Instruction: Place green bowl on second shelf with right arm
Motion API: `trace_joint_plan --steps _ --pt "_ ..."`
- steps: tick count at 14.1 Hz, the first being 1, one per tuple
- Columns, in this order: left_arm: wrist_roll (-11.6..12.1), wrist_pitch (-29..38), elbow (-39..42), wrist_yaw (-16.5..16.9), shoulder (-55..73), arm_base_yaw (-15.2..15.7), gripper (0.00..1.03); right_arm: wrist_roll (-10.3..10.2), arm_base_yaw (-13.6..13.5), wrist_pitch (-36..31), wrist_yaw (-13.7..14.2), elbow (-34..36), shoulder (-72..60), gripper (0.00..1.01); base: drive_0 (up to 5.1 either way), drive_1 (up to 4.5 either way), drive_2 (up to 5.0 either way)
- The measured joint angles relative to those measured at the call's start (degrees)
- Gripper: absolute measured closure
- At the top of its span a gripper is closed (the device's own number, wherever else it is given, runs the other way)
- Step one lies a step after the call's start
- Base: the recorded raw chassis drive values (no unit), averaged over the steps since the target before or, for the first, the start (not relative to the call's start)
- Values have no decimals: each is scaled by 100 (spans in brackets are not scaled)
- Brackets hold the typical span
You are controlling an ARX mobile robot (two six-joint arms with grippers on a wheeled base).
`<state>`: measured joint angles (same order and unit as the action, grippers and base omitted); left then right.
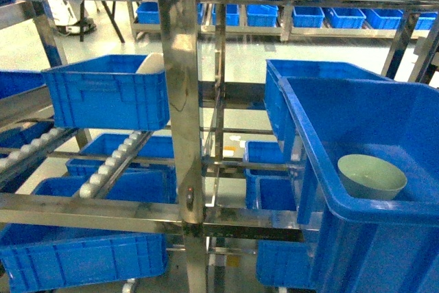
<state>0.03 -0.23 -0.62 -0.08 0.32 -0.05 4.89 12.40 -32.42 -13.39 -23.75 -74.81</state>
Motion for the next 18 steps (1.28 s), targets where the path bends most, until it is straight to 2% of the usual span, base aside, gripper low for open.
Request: trace_joint_plan --steps 2,4,5,6,7,9,10,11,14,16,18 --pt "-2 0 0 0 0 0 5 -267 175 619 -199 511 1362 3 0 0 0" --pt "-2 0 0 2 0 0 5 -654 428 1113 -789 789 2918 3 0 0 0" --pt "-2 0 0 0 0 0 5 -715 452 1038 -820 774 3126 3 0 0 0" --pt "-2 0 0 2 0 0 5 -667 341 424 -514 922 3093 10 0 0 0" --pt "-2 0 0 0 0 0 5 -619 129 170 -114 1228 3204 23 0 0 0" --pt "-2 2 0 0 0 0 5 -544 -205 323 286 1593 3720 50 0 0 0" --pt "-2 0 0 2 0 0 5 -529 -389 435 461 1703 4028 69 0 0 0" --pt "-2 0 0 0 0 0 5 -529 -433 481 505 1753 4111 75 0 0 0" --pt "-2 0 0 0 0 0 5 -529 -511 595 586 1825 4242 84 0 0 0" --pt "-2 0 0 0 0 0 5 -529 -588 699 664 1919 4409 95 0 0 0" --pt "0 0 0 2 0 0 5 -514 -667 774 767 1978 4548 99 0 0 0"
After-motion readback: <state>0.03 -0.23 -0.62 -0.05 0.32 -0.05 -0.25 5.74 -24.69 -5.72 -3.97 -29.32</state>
